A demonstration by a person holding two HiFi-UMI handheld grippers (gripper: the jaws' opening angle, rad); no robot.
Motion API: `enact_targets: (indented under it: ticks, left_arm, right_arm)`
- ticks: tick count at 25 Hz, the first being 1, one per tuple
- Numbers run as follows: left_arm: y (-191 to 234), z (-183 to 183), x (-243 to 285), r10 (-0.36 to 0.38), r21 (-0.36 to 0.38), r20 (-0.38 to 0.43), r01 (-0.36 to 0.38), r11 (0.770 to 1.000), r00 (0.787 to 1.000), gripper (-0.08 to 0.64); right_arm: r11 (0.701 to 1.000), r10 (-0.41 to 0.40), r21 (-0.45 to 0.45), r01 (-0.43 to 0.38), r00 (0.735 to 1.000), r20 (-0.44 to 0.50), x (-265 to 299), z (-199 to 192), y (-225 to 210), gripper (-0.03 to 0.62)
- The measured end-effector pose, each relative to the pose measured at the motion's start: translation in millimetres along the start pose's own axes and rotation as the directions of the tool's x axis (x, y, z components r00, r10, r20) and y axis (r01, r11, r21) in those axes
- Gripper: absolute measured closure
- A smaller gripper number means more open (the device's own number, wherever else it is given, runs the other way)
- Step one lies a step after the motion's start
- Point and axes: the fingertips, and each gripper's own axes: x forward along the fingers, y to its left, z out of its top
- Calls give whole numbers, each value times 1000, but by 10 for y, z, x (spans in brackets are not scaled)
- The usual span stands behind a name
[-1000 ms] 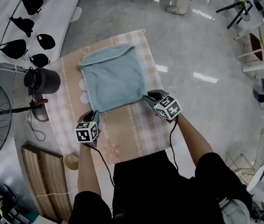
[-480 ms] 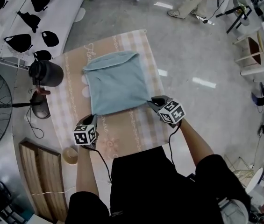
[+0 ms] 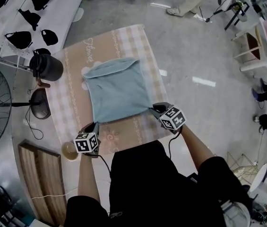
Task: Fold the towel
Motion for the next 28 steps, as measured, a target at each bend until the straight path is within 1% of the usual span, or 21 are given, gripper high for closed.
enact_targets:
  ticks: [5, 12, 16, 19, 21, 24, 26, 28]
  left_arm:
    - [-73, -242, -138, -18, 15, -10, 18, 1000, 1000, 528]
    - [-135, -589, -282, -47, -8, -25, 47, 999, 999, 528]
    - [-170, -638, -341, -46, -1, -25, 46, 999, 999, 528]
    - [-204, -543, -439, -50, -12, -14, 50, 999, 999, 528]
    - [-222, -421, -522, -68, -53, -3, 68, 996, 998, 528]
    - [-196, -132, -616, -97, -130, 30, 100, 986, 995, 528]
    - [-142, 102, -624, -98, -144, 49, 104, 984, 994, 528]
    - [-84, 346, -588, -92, -137, 57, 99, 986, 994, 528]
  right_arm:
    - [1000, -10, 12, 10, 1000, -4, -78, -211, 183, 552]
    - [999, -20, 24, 21, 1000, -15, -205, -468, 414, 552]
    - [999, -28, 26, 28, 999, -18, -275, -556, 490, 552]
    - [999, -37, 24, 37, 999, -9, -346, -506, 522, 552]
    - [999, -36, 30, 36, 999, -4, -403, -408, 525, 552]
    - [998, -12, 56, 13, 1000, -24, -468, -199, 493, 552]
    - [998, 6, 68, -4, 1000, -29, -498, 0, 433, 552]
    - [997, 13, 80, -11, 1000, -20, -522, 243, 339, 552]
